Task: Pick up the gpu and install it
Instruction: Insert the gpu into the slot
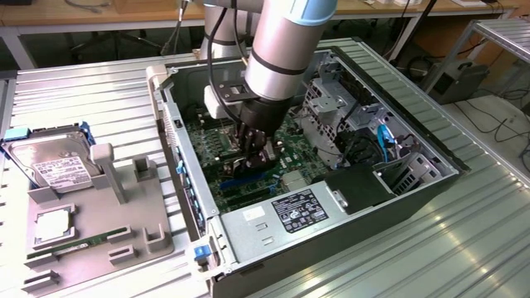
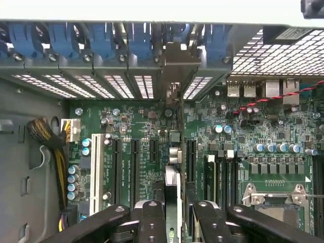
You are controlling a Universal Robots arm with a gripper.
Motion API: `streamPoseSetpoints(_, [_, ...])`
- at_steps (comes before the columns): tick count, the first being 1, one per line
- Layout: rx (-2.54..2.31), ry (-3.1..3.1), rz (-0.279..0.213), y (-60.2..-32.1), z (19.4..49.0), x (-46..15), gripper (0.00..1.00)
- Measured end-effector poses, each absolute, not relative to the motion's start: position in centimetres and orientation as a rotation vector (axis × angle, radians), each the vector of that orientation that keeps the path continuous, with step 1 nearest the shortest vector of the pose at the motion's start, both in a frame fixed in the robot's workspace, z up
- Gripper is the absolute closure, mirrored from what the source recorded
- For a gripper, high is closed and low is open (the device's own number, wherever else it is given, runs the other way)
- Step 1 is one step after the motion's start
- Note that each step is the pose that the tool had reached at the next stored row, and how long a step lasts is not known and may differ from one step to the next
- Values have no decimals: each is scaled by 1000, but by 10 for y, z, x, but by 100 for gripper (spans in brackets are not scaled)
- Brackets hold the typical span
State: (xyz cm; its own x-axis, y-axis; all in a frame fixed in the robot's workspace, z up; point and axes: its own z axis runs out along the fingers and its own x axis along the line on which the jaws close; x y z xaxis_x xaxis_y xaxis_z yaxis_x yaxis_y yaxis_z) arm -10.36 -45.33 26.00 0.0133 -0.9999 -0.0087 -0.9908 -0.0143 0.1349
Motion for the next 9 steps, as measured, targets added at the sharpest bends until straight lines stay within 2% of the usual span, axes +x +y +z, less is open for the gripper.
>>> streamPoseSetpoints(9, [2160, -2146, -158, -455, 257, -99, 74])
